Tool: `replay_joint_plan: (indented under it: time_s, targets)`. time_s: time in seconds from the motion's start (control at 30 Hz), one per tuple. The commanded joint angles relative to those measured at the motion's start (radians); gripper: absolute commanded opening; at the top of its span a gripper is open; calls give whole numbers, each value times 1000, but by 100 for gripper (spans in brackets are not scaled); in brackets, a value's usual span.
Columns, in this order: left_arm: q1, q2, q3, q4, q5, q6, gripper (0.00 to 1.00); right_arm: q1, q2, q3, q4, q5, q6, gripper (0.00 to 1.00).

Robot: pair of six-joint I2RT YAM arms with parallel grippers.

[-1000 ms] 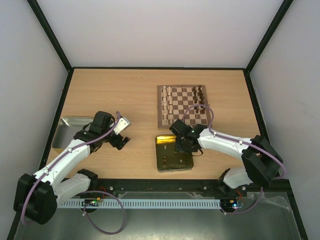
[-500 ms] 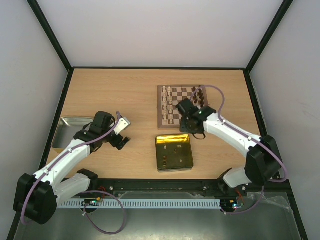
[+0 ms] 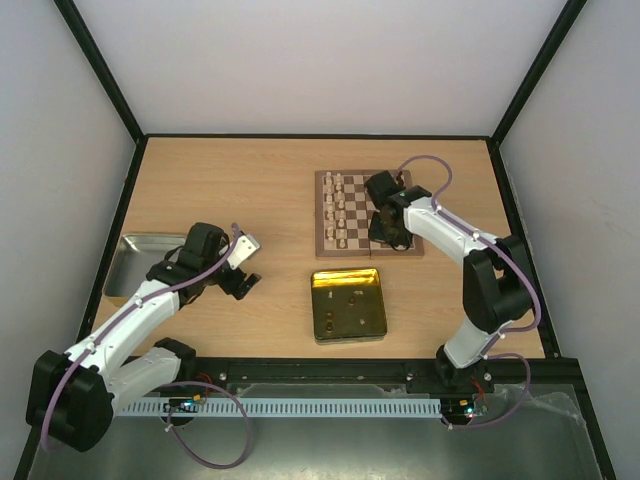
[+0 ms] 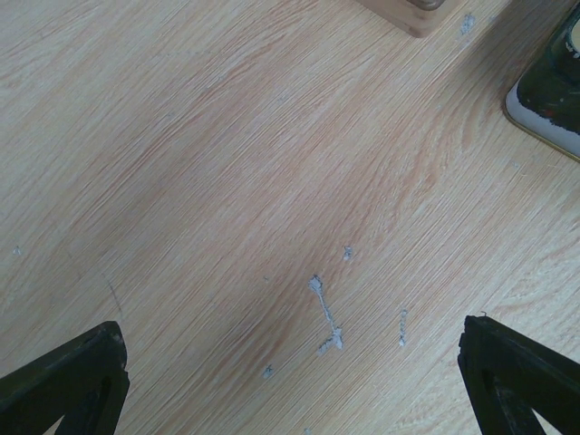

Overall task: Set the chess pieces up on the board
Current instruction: Place the chess piece on the chessboard.

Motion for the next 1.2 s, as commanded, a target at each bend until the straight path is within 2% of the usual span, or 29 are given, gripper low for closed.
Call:
replay_joint_plan:
  time_s: [0.0, 0.8, 1.17]
  targets:
    - [-6, -14, -11, 4, 3, -3, 99, -57, 21, 20, 40, -40, -9, 4]
    - [-5, -5, -11, 6, 0, -4, 99, -168, 139, 58, 105, -62, -24, 4]
    - [-5, -4, -10, 6, 1, -3, 99, -173, 169, 75, 103, -71, -24, 4]
